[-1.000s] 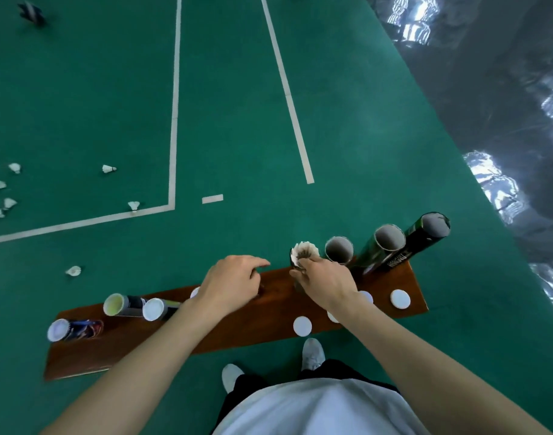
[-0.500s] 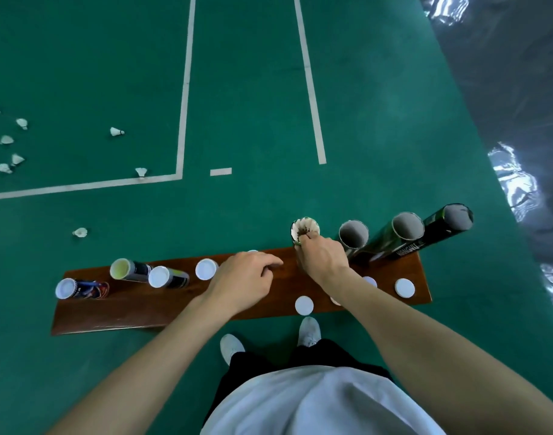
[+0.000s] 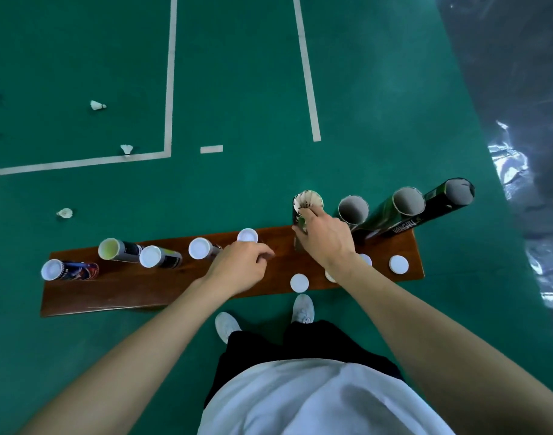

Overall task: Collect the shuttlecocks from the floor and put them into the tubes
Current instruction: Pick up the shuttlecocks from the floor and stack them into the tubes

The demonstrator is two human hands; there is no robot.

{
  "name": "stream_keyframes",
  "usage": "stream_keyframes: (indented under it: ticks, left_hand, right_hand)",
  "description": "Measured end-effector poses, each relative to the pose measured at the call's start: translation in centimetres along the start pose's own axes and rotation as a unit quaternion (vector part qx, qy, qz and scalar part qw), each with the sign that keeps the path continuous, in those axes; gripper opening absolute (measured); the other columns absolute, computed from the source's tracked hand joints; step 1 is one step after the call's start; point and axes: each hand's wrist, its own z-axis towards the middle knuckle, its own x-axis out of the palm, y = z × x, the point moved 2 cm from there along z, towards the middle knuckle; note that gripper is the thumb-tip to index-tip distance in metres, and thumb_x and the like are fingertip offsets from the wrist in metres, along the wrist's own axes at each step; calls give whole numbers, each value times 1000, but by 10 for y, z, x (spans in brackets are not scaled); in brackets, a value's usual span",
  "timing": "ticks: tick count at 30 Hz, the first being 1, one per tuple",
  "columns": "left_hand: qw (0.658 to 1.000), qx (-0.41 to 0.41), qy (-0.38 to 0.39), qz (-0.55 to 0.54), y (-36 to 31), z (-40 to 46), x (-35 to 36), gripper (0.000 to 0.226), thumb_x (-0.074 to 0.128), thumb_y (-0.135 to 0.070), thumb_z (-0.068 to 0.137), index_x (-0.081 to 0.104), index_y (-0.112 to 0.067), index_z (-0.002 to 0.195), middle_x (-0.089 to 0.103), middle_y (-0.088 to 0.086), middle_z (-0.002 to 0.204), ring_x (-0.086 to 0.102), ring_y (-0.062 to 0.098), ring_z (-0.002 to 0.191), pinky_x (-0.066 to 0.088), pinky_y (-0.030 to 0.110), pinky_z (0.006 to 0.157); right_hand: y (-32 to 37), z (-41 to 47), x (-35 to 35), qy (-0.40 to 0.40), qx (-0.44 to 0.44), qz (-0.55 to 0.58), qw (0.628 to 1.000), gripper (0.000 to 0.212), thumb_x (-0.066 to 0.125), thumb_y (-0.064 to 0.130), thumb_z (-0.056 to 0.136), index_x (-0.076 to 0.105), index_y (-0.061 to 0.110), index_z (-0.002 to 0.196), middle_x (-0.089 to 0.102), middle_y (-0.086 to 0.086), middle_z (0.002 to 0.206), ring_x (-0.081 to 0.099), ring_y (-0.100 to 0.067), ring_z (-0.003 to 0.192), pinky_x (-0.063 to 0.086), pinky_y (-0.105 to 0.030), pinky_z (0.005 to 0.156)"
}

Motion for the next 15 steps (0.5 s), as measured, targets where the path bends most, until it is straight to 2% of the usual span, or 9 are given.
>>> stream_keyframes:
  ticks: [2,5,9,12,15]
  left_hand:
    - [999,-5,32,-3,7,8,23,34,49,-25,92,72,-38,112,74,-9,113,69,21,95,54,34,74]
    - [996,-12,84,-16,19,25,62,30,53,-24,94,74,-36,112,74,-10,116,69,20,102,57,38,86]
    - [988,-2,155,2,30,52,117,30,49,-25,98,72,-32,114,72,-5,120,68,22,105,56,41,90]
    - [986,11,165,5,35,70,153,31,53,-22,96,69,-24,121,70,0,123,65,23,108,54,38,90]
    - [984,41,168,30,34,89,183,43,60,-17,93,59,-18,136,59,4,135,60,26,116,52,40,95]
  right_hand:
    - [-3,1,-2,-11,-5,7,1000,41,50,45,105,56,18,135,60,0,135,71,-31,93,59,-43,67]
    - [-4,4,-2,-33,-15,21,999,42,52,42,105,55,19,140,55,3,141,70,-29,98,59,-42,67]
    - [-4,3,3,-54,-11,42,998,42,57,39,103,57,18,140,55,3,142,70,-31,99,59,-44,68]
    - [-3,1,4,-77,-2,59,995,43,60,36,102,58,16,140,55,2,143,70,-31,97,58,-44,64]
    - [0,0,5,-101,7,72,992,44,64,33,100,58,15,140,54,2,145,69,-29,98,58,-43,63]
